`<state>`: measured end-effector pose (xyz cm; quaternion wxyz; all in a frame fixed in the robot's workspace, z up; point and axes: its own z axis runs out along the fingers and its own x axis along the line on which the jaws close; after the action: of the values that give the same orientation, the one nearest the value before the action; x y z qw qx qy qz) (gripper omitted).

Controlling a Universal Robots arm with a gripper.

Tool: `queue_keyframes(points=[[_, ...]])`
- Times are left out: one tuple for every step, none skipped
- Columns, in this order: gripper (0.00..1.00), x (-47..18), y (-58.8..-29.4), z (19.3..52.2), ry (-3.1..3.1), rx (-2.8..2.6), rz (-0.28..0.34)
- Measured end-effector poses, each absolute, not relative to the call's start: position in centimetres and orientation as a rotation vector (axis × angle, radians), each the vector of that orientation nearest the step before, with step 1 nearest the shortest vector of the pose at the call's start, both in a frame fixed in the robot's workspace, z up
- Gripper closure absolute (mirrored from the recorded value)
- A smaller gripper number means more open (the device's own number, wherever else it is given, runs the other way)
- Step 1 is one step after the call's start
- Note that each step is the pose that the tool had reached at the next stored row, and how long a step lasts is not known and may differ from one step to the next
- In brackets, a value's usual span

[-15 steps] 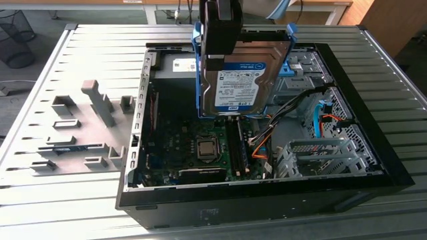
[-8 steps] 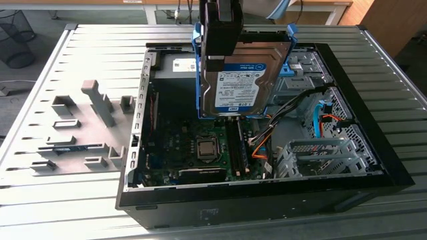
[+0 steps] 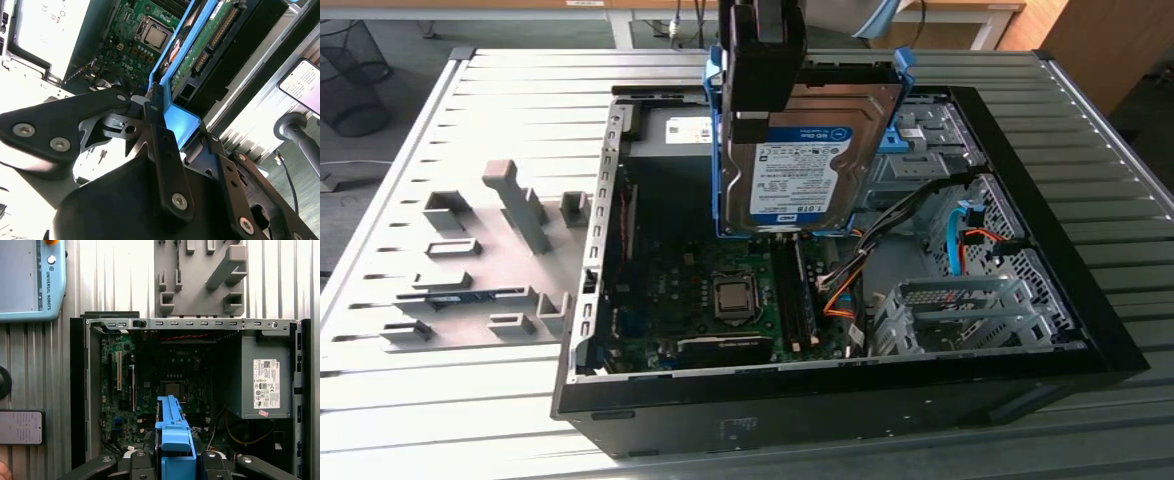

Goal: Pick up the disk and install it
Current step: 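Insert the disk into the insertion slot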

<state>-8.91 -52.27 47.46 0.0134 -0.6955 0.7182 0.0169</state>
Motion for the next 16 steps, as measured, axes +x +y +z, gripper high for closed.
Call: queue_keyframes(points=[[0.63,-8.9,-52.3,47.5,2.237,-2.167,0.053],[0.63,-8.9,-52.3,47.5,2.237,-2.167,0.053],[0.63,-8.8,-52.3,47.5,2.237,-2.167,0.053],[0.63,-8.6,-52.3,47.5,2.237,-2.167,0.053],[0.63,-8.2,-52.3,47.4,2.237,-2.167,0.053],[0.63,-8.0,-52.3,47.4,2.237,-2.167,0.053],[0.63,-8.0,-52.3,47.4,2.237,-2.167,0.053],[0.63,-8.0,-52.3,47.4,2.237,-2.167,0.053],[0.63,-8.0,-52.3,47.4,2.237,-2.167,0.053],[0.63,-8.0,-52.3,47.4,2.237,-2.167,0.053],[0.63,-7.9,-52.4,47.4,2.237,-2.167,0.053],[0.63,-7.9,-52.5,47.4,2.237,-2.167,0.053],[0.63,-7.9,-52.7,47.4,2.237,-2.167,0.053],[0.63,-7.9,-52.9,47.4,2.237,-2.167,0.053],[0.63,-7.9,-53.2,47.4,2.237,-2.167,0.053],[0.63,-7.9,-53.5,47.4,2.237,-2.167,0.053]])
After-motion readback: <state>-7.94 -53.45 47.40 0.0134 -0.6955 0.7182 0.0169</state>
